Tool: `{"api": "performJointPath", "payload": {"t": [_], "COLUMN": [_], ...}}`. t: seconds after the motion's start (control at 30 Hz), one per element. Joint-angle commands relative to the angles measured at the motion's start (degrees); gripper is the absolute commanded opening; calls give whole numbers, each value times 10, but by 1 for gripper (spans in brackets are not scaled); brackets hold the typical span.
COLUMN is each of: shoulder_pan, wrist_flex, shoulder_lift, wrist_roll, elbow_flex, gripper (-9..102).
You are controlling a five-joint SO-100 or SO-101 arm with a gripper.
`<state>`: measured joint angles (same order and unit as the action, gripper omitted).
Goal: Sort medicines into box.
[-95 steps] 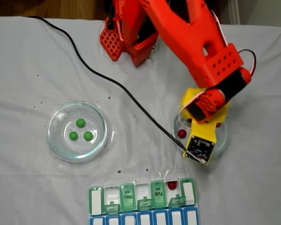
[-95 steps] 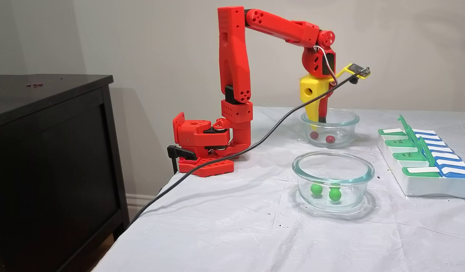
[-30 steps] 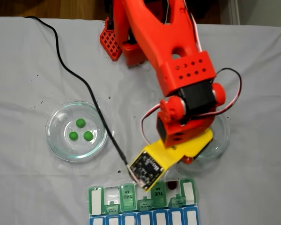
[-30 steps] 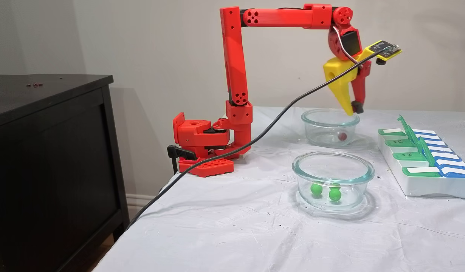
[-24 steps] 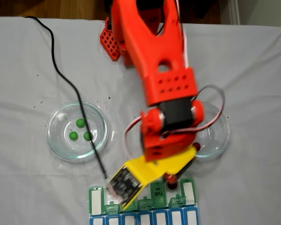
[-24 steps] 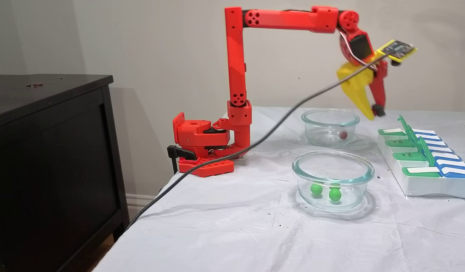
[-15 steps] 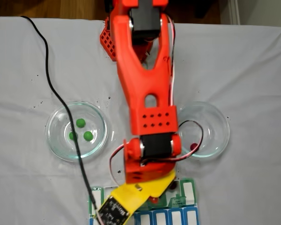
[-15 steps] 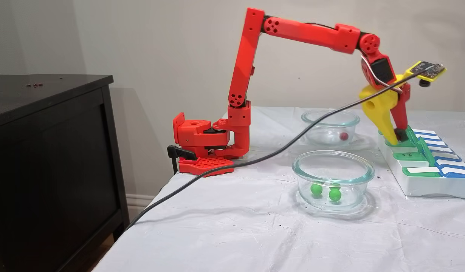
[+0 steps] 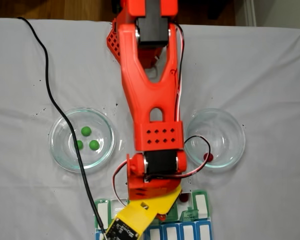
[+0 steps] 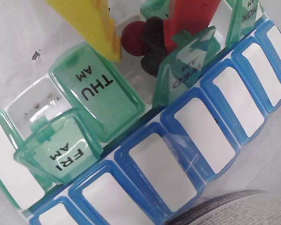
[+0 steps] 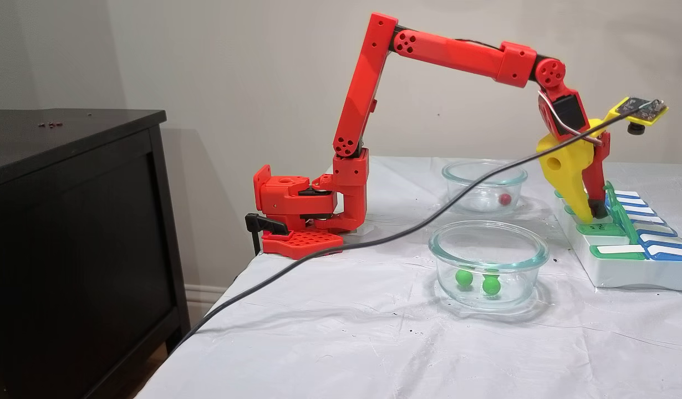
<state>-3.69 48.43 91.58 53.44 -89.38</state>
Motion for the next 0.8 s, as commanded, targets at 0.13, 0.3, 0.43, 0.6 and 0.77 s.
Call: {"api": "performJointPath", "payload": {"t": [0.13,0.3,0.43,0.6,0.77], "shoulder_pan": [-9,-16,-29,-47,-105], "wrist_flex": [-4,6,46,104,220], "shoulder_lift": [31,73,136,218,296], "wrist_roll": [4,-15,-91,-215,-265], "elbow_flex": [44,26,18,-2,-23], "gripper": [25,20,0,0,0]}}
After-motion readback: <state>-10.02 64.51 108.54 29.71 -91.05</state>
